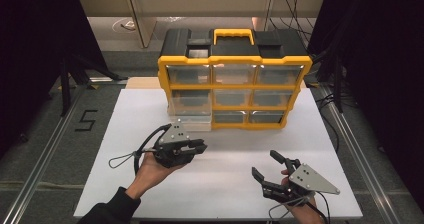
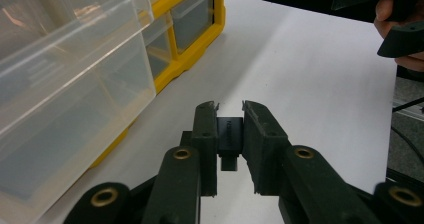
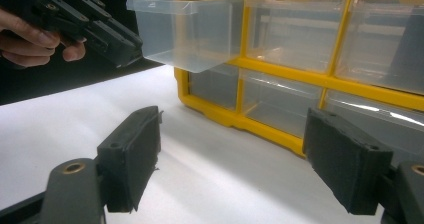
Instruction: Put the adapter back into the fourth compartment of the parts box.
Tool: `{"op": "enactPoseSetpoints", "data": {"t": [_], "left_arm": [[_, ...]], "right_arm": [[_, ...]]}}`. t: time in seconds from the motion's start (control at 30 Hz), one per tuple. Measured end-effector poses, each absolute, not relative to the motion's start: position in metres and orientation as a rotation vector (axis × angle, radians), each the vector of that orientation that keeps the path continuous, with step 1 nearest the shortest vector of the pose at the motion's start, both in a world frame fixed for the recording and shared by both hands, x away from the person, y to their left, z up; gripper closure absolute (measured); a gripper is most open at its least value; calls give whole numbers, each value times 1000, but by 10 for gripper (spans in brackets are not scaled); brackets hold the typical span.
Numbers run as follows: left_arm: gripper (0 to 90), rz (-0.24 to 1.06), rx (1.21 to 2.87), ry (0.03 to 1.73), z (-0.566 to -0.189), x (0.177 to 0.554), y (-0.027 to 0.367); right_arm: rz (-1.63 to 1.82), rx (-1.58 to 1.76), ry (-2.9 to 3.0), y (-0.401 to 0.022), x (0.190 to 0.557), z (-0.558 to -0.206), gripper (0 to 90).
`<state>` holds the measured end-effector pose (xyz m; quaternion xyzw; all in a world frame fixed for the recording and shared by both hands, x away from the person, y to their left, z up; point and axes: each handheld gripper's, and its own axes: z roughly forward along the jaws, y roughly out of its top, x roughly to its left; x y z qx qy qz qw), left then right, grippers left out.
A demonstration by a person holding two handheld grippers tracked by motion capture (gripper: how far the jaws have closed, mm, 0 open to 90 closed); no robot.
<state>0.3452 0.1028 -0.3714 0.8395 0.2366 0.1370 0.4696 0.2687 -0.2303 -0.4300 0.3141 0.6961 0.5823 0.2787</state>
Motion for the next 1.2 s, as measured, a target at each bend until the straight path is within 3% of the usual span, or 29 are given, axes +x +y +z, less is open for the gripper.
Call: {"op": "enactPoseSetpoints", "data": {"t": [1.2], "left_arm": [[760,395,1942,590,-342,345,117]], "right_arm": [[1559,843,1875,-230,269,-431,242]]}}
